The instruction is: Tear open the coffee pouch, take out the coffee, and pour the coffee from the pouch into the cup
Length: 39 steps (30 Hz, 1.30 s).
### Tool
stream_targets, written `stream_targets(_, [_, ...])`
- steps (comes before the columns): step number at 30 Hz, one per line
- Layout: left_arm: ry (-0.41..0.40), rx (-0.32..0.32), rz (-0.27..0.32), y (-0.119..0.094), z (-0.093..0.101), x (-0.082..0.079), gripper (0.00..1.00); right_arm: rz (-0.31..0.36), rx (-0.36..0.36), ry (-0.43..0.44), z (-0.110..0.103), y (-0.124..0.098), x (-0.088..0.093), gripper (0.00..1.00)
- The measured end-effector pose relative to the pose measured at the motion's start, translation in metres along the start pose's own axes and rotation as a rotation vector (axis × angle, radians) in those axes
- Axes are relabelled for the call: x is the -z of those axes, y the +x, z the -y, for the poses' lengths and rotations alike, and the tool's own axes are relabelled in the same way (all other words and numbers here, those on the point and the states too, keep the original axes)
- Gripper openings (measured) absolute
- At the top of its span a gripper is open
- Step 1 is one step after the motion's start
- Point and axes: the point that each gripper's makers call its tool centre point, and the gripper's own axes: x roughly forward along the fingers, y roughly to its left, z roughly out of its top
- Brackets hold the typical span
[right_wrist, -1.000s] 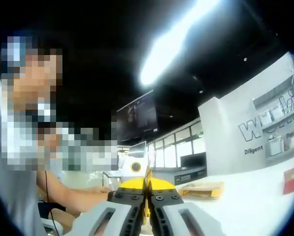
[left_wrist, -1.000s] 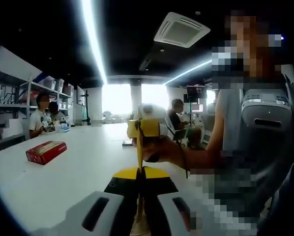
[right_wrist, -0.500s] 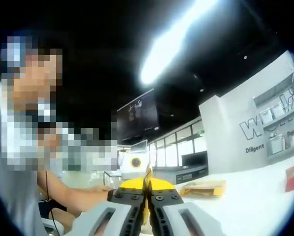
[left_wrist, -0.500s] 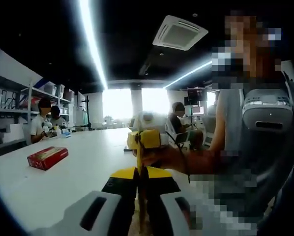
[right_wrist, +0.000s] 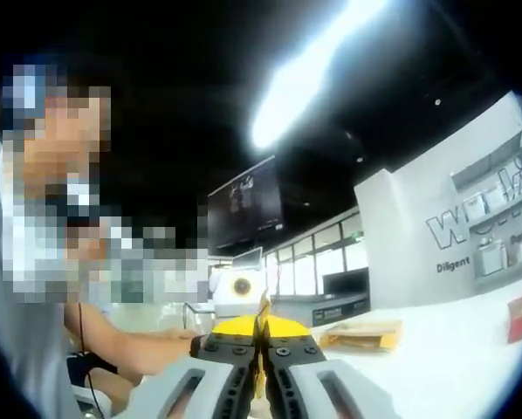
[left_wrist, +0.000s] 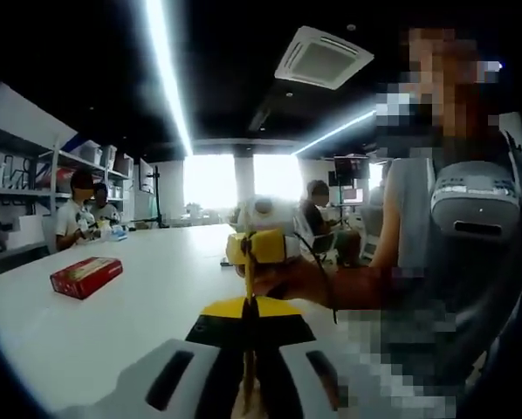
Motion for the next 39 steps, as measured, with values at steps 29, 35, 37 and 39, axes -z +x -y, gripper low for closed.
stream_targets(29, [-0.023, 0.001, -0.068, -0.002, 0.000, 0.012, 0.02, 0.029, 0.015, 0.001, 0.006, -0.004, -0.012, 0.02])
stream_targets(35, [-0.023, -0.012, -0.053, 0.000, -0.004, 0.012, 0.05, 0.034, 0.023, 0.003, 0.008, -0.005, -0.014, 0.02])
stream_targets(37, [-0.022, -0.008, -0.045, 0.001, -0.003, 0.010, 0.12, 0.038, 0.023, 0.006, 0.008, -0.006, -0.014, 0.02])
stream_targets(39, [-0.032, -0.003, -0.028, 0.003, -0.001, 0.007, 0.15, 0.038, 0.019, 0.008, 0.008, -0.005, -0.014, 0.02])
